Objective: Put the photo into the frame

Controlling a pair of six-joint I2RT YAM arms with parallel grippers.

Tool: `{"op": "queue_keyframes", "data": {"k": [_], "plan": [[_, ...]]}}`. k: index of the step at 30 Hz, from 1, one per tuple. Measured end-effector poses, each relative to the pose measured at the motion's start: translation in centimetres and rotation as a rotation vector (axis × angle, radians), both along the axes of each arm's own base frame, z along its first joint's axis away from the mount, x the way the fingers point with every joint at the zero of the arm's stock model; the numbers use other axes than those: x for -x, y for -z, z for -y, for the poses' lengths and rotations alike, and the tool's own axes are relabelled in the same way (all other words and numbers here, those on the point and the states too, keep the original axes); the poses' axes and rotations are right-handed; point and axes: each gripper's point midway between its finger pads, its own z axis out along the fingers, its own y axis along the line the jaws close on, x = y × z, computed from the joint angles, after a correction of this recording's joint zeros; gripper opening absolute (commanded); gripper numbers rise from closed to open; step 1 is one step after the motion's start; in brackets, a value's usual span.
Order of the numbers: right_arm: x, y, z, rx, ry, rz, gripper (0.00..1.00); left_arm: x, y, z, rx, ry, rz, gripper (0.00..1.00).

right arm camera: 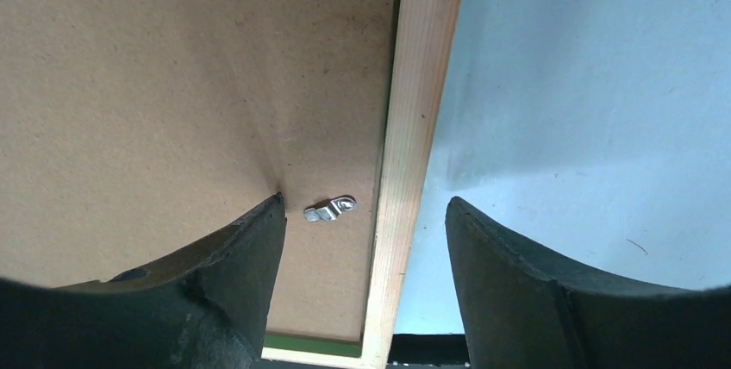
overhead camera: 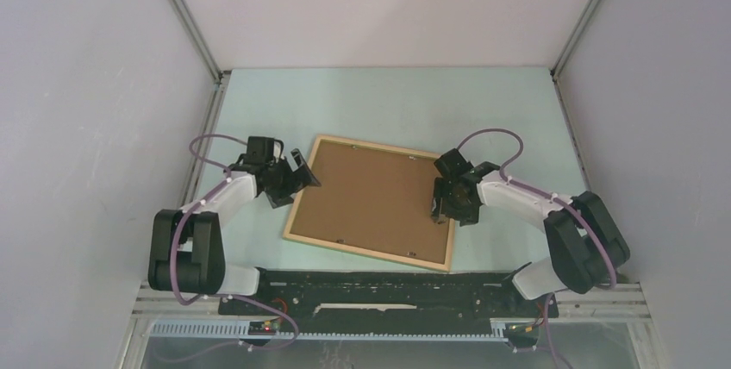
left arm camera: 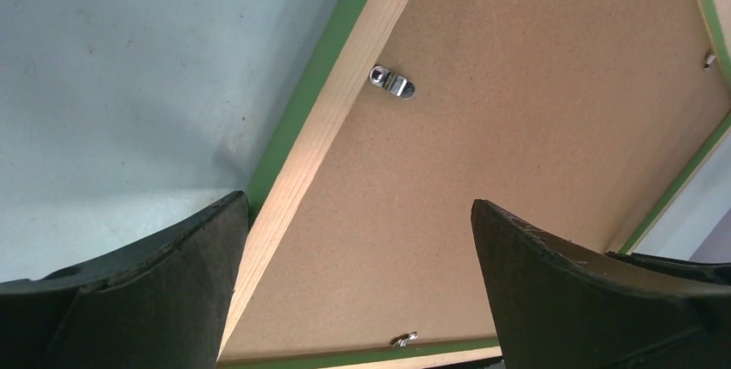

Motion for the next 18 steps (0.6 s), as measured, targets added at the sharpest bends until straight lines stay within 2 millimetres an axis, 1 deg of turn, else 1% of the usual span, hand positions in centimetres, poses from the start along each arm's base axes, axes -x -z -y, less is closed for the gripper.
{"op": "queue_keyframes", "data": {"k": [6, 8, 10, 12, 14, 18], "plan": [[-0.2, 0.2, -0.5, 0.019, 0.017, -0.009, 0.67, -0.1, -0.7, 0.1, 0.005, 0.002, 0.024, 1.0], [-0.2, 0.2, -0.7, 0.025, 0.017, -0.005, 0.62, -0.2, -0.8, 0.1, 0.007, 0.003, 0.029, 1.0], [-0.2, 0.2, -0.8, 0.032, 0.02, 0.0, 0.54, -0.2, -0.9, 0.2, 0.01, 0.004, 0.033, 1.0], [-0.1, 0.2, -0.5, 0.049, 0.023, -0.001, 0.47, -0.3, -1.0, 0.2, 0.014, 0.006, 0.039, 1.0], [0.0, 0.2, -0.1, 0.066, 0.029, -0.002, 0.38, -0.4, -1.1, 0.3, 0.017, 0.007, 0.042, 1.0], [0.2, 0.0, 0.6, 0.082, 0.024, -0.003, 0.16, -0.4, -1.0, 0.3, 0.021, 0.007, 0.046, 1.0]]}}
